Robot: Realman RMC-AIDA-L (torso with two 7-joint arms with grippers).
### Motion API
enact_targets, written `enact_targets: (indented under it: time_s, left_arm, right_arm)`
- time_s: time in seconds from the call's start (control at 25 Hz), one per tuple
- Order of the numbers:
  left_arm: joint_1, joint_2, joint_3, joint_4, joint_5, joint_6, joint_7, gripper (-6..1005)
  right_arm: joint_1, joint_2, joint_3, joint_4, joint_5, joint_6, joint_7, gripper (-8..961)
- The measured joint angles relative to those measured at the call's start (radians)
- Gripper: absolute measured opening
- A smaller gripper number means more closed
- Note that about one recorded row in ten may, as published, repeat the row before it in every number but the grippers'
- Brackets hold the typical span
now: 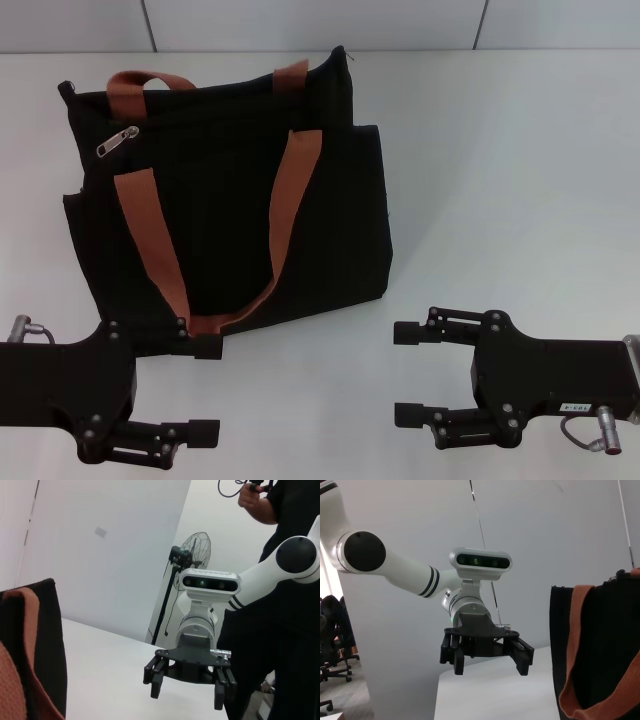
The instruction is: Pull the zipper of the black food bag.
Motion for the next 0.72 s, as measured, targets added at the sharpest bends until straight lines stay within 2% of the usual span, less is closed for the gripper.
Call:
enact_targets:
  time_s: [0.72]
  left_arm:
    - [0.004,0.0,0.0,0.0,-0.001,0.005,0.0,791]
  right_arm:
    - [0.0,0.0,0.0,0.0,0.0,0.0,0.0,777]
